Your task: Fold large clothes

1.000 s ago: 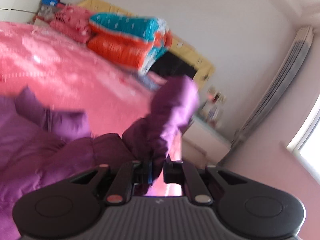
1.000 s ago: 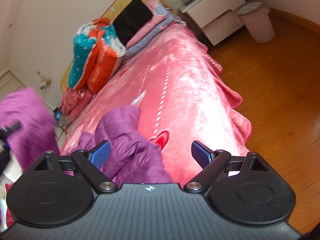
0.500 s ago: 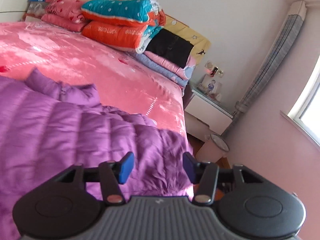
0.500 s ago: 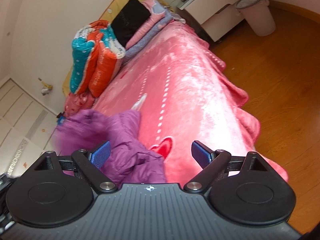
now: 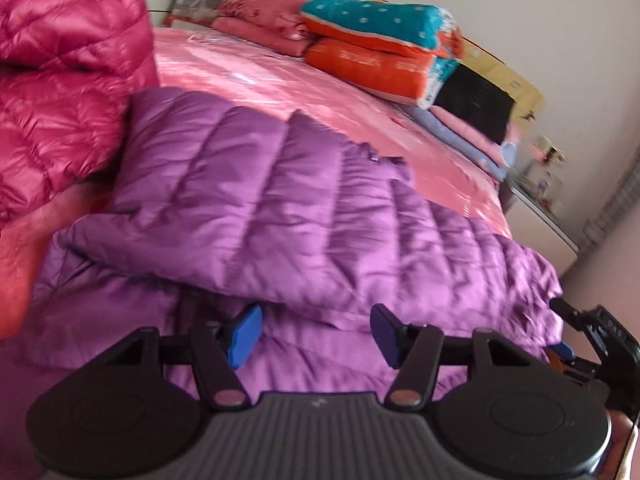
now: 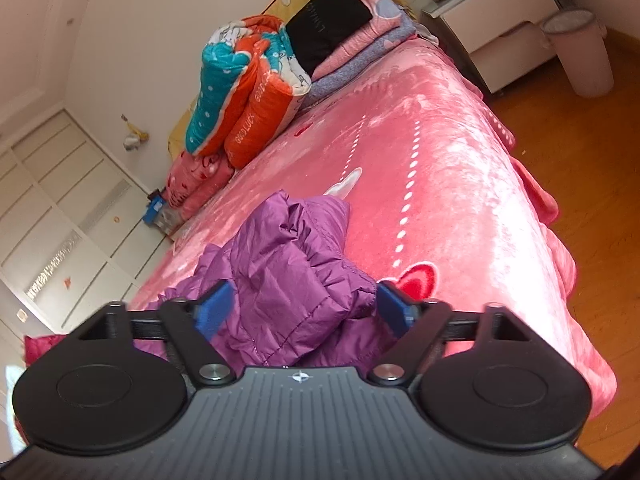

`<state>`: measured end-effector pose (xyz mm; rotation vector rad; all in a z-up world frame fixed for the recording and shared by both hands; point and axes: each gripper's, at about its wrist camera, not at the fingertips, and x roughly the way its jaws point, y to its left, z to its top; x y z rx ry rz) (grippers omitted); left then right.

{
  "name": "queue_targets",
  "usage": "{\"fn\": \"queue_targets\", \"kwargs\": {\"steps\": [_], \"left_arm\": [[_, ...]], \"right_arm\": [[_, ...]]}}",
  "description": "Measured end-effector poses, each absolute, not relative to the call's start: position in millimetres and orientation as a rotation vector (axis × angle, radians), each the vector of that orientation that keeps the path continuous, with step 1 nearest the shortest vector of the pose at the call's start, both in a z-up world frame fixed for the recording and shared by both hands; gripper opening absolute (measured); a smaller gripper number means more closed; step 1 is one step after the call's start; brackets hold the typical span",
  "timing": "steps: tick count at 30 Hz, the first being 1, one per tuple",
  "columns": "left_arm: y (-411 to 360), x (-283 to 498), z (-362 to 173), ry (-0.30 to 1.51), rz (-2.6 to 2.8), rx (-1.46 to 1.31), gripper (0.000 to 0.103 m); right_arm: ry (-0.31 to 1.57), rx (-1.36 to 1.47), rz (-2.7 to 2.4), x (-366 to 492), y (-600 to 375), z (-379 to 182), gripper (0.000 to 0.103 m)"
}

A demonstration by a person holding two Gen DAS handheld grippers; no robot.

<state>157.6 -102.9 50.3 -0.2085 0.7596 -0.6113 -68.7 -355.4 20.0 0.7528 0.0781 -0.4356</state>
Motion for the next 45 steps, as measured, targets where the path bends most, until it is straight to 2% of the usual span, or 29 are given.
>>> {"fn": "queue_targets", "kwargs": {"steps": [2,5,12,18,22,26,27,32,36,41,45], "left_arm": [[-102,165,48,0.746,-0.59,-0.214,0.059],[-103,176,50,0.711,-0.577,-0.24,0.059],[-113,212,52,0.643,-0.504,-0.302,0.059],[-107,232,40,0.68,-0.446,-0.398,0.06],[-105,216,50,0.678,-0.47,-0.341,0.06],[-101,189,73,0.624,-0.492,-0.267,0.06],[-103,182,80,0.601,-0.498,-0.23,0.061],[-115,165,99,0.497,-0.525,-0.075,0.066],[-124,167,95,0.542,-0.525,-0.006,0.069],[-127,159,70,0.688,-0.501,0.138,0.07],[-123,138,72,0.753,-0.564,0.157,0.07]], "right_arm": [[0.09,0.731,-0.429,-59,-355,21,0.068],[0.087,0.636,-0.46,-53,-348,29,0.056],[0.06,0.492,-0.451,-29,-337,49,0.055],[0.098,0.392,-0.508,3,-343,48,0.055],[0.135,0.428,-0.528,8,-352,39,0.06],[0.119,0.454,-0.566,-1,-353,42,0.094],[0.103,0.449,-0.571,-5,-352,45,0.097],[0.018,0.366,-0.571,-20,-332,65,0.099],[-0.017,0.25,-0.492,-16,-305,76,0.1],[0.102,0.176,-0.411,7,-289,63,0.1],[0.212,0.207,-0.421,27,-292,46,0.1]]}}
